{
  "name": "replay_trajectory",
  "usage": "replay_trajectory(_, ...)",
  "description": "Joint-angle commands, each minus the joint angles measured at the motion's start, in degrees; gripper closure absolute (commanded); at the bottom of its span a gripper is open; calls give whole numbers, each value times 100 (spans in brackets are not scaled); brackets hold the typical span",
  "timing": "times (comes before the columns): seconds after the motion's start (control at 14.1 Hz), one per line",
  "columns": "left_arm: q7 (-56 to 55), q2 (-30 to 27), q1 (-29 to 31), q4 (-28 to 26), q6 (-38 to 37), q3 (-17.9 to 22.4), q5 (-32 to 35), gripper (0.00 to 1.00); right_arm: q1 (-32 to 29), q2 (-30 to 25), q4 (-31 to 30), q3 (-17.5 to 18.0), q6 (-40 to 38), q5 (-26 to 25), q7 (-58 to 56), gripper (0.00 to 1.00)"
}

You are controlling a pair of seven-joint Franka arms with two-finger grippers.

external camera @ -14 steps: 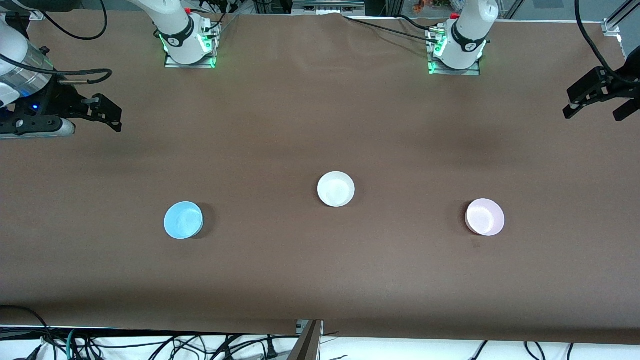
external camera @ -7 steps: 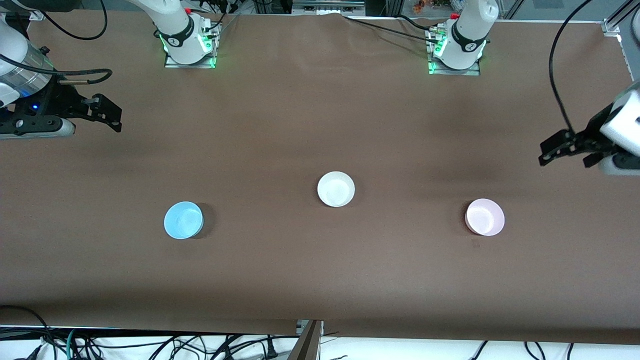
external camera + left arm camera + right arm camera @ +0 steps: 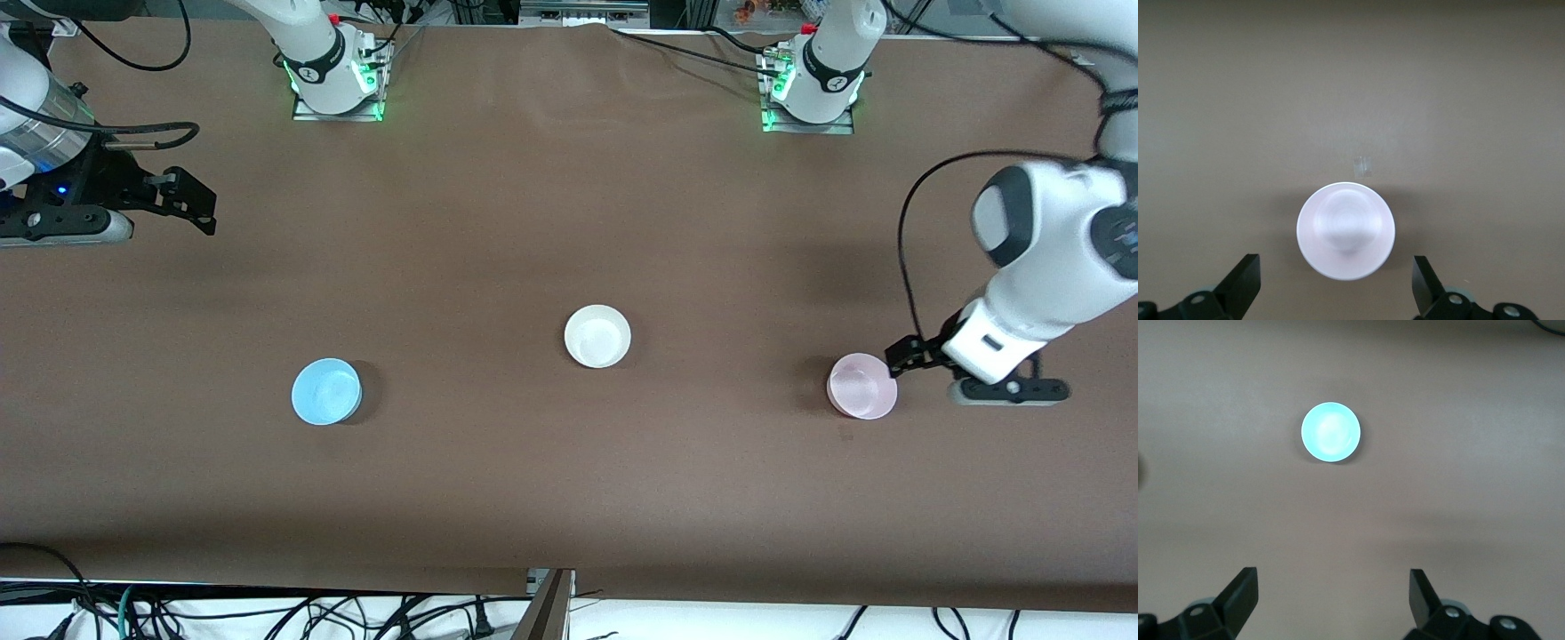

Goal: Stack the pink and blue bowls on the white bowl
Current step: 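Reach the left gripper down to the pink bowl rim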

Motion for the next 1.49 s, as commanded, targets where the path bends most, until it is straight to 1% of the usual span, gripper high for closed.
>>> replay_trajectory(0.0, 171, 274, 54, -25, 201, 56, -140, 0, -13, -2, 63, 4, -20, 33, 34, 0)
replay_trajectory(0.07, 180, 414, 125, -26, 253, 56, -148, 0, -13, -2, 63, 4, -20, 33, 34, 0)
replay_trajectory(0.28, 477, 669, 274, -157, 648, 56, -473, 0, -13, -2, 63, 4, -20, 33, 34, 0)
replay_trajectory(0.42, 951, 783, 432, -193, 702, 64, -876, 0, -13, -2, 63, 4, -20, 42, 34, 0)
replay_trajectory(0.57, 1347, 959, 398, -236, 745, 265, -1307, 0, -13, -2, 63, 4, -20, 42, 34, 0)
replay_trajectory(0.64, 1479, 1030, 380, -245, 798, 284, -1413, 0, -13, -2, 63, 4, -20, 42, 34, 0)
replay_trajectory(0.78, 1516, 1065, 363, -324, 921, 293, -1423, 0, -13, -2, 63, 4, -20, 42, 34, 0)
replay_trajectory(0.92, 1516, 1100, 328, -526, 1280, 284, -1432, 0, -13, -2, 63, 4, -20, 33, 34, 0)
replay_trajectory(1.06, 1507, 1101, 266, -632, 1431, 284, -1432, 1, -13, -2, 63, 4, -20, 33, 34, 0)
replay_trajectory(1.2, 1516, 1101, 266, -641, 1431, 293, -1432, 9, -22, -2, 63, 4, -20, 33, 34, 0)
replay_trajectory(1.42, 1516, 1092, 275, -685, 1431, 293, -1414, 39, -22, -2, 63, 4, -20, 33, 34, 0)
